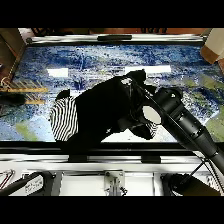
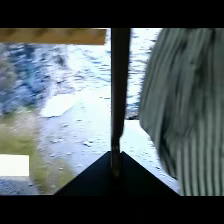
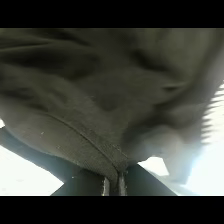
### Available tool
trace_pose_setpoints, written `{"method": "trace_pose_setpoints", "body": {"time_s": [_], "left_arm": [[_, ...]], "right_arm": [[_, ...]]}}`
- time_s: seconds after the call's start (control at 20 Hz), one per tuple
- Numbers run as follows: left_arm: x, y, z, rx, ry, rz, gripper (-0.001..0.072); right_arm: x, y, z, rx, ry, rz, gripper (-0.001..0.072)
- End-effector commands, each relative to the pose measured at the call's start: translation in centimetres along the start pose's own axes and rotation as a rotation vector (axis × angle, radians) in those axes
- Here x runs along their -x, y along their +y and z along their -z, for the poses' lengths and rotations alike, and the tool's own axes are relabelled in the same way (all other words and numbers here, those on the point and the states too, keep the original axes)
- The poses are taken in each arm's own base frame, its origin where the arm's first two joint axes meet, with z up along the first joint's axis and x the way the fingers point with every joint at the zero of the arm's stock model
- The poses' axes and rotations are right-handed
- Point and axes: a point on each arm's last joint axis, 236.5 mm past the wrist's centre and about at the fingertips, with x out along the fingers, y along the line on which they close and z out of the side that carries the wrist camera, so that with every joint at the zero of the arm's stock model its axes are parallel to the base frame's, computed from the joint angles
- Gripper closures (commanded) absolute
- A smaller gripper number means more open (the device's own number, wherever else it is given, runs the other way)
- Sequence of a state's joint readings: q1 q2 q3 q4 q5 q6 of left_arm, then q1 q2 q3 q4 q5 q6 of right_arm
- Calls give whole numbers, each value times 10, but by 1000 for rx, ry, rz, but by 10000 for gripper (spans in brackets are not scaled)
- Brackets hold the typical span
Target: Fold the shirts.
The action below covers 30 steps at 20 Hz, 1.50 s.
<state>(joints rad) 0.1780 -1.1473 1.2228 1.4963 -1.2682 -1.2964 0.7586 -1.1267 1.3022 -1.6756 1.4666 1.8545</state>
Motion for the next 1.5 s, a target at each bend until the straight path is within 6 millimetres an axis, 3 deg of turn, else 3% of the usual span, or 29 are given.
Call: {"method": "trace_pose_setpoints", "body": {"time_s": [0.0,0.1,0.25,0.35,0.45,0.6,0.8,0.9,1.25,1.45], "left_arm": [[21,-121,26,-274,48,143,660],[20,-150,68,-421,139,113,660],[28,-168,124,-624,227,73,660],[45,-181,153,-722,243,96,660],[60,-190,170,-779,208,121,661],[66,-191,194,-802,190,140,661],[48,-180,237,-864,251,157,661],[46,-179,247,-884,227,173,662],[55,-223,241,-902,82,331,663],[56,-216,250,-914,126,319,663]], "right_arm": [[3,-46,-9,-19,-28,154,643],[1,-63,-9,-64,-19,161,643],[1,-82,-11,-105,-17,172,643],[1,-87,-10,-111,-16,178,643],[1,-86,-10,-107,-15,173,643],[0,-82,-9,-110,-9,158,643],[-1,-77,-6,-144,4,135,643],[-1,-75,-5,-152,6,130,643],[-2,-68,-4,-182,10,100,643],[-2,-69,-4,-185,13,104,643]]}}
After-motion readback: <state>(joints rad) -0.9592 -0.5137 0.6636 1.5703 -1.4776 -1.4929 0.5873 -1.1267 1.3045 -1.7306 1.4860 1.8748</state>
